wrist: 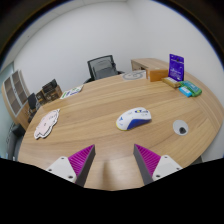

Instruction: Arrange mouse

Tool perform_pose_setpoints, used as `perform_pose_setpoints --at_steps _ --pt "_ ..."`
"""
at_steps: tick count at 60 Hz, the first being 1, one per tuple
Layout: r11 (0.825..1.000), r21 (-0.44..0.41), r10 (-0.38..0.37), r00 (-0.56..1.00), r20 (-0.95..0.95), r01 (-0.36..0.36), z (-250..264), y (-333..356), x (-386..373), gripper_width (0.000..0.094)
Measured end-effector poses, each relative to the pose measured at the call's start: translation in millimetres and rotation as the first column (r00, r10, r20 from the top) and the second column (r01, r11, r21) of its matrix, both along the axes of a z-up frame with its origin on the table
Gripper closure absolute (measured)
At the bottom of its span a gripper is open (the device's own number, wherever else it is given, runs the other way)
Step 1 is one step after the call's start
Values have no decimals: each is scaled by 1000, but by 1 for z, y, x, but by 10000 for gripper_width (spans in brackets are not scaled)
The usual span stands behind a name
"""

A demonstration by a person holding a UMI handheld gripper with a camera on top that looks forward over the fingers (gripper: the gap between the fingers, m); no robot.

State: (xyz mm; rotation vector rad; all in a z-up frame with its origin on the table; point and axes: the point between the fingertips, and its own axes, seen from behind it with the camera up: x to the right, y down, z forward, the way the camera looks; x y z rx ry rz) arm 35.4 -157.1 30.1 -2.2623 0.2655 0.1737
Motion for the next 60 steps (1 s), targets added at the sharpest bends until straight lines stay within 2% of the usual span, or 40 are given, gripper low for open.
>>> perform_pose_setpoints --at_steps 15,36,40,42,43,45,51,60 --pt "1000 0 -13 1000 -12 13 -34 88 60 148" --pt "994 30 102 993 65 -104 -35 188 63 147" --pt "992 24 122 985 119 -126 -39 199 63 196" --pt "991 16 130 979 159 -135 -41 202 65 268" --pt "990 10 133 973 187 -138 -42 203 68 336" --pt "988 13 147 965 217 -154 -43 205 67 374" --pt "991 24 127 975 184 -133 -43 204 63 461" --pt "993 -12 119 980 160 -118 -41 203 60 571"
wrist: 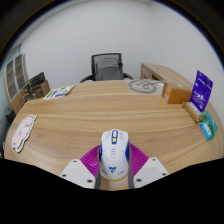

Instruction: Arrange mouse

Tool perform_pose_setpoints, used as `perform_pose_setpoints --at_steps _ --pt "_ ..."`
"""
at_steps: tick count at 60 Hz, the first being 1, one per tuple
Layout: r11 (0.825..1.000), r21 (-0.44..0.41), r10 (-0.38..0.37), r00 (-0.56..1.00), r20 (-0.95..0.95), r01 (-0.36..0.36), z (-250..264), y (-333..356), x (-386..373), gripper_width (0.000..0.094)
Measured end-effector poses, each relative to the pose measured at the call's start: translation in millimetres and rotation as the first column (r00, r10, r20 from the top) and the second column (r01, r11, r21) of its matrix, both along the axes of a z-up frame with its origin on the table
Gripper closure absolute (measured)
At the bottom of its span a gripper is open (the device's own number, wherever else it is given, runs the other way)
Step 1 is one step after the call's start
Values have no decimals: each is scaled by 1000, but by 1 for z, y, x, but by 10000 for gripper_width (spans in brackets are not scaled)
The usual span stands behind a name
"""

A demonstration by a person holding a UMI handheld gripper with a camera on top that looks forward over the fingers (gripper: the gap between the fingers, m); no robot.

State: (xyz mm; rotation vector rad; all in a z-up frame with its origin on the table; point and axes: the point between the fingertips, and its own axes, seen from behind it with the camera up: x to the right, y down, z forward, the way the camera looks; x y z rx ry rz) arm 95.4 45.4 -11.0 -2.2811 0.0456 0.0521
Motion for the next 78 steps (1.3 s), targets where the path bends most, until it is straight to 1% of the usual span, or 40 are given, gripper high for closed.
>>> perform_pose_setpoints --at_steps 1,4,8,15,18,23,27,32,35,38,42,43,45,46,51,54,56,58,60,63,67,78 --pt "1000 -2 2 1000 -7 -2 1 0 -4 587" --pt "1000 -17 18 1000 -3 -18 5 -1 -21 586" --pt "999 12 48 999 11 -48 22 3 -59 585" --pt "994 51 102 994 -45 -100 53 20 -169 585" --pt "991 55 122 990 -65 -118 58 29 -223 585" --pt "989 57 139 987 -79 -135 57 46 -305 586" --pt "991 34 135 987 -87 -133 47 55 -359 586" --pt "993 -4 117 988 -100 -118 33 64 -409 586" --pt "992 -20 123 989 -83 -125 25 66 -429 586" --pt "991 -36 127 990 -57 -129 16 67 -442 586" --pt "990 -79 112 993 -39 -115 2 61 -449 581" --pt "993 -58 105 994 -33 -107 4 65 -449 581" --pt "993 -56 104 994 -20 -105 1 63 -448 572" --pt "994 -49 101 995 -19 -101 2 64 -448 539" --pt "993 -70 95 995 -33 -97 2 63 -448 449" --pt "989 -112 89 995 -54 -95 1 57 -448 361" --pt "986 -135 93 994 -64 -101 2 51 -448 227" --pt "985 -134 104 992 -68 -112 8 45 -449 78" --pt "986 -121 111 992 -66 -118 15 40 -449 116" --pt "986 -105 126 991 -53 -131 27 25 -448 100" --pt "987 -84 130 990 -48 -134 44 0 -445 104" --pt "991 -18 130 982 -140 -133 95 -81 -442 102"
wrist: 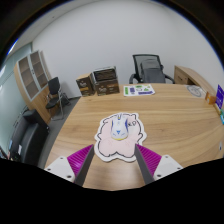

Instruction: Arrange mouse

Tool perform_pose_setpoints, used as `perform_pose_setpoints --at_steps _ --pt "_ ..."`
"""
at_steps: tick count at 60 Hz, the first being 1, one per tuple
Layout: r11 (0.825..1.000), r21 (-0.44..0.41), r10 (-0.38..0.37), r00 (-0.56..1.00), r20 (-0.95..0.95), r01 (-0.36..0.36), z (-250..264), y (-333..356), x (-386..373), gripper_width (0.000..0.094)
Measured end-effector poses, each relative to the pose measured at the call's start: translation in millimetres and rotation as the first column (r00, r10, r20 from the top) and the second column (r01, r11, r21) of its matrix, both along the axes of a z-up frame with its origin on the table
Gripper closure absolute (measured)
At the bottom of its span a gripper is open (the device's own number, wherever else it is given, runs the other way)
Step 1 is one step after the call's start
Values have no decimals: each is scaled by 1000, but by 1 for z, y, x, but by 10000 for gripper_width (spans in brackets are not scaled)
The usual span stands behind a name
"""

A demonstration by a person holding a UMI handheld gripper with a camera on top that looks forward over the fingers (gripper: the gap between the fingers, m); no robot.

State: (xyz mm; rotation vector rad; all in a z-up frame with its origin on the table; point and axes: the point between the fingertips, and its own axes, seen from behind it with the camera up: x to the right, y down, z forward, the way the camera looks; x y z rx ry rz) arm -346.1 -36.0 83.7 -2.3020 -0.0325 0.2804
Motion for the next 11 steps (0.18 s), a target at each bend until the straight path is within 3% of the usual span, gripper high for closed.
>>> perform_pose_setpoints --at_steps 11 --pt "998 57 0 998 -64 4 31 -82 37 104"
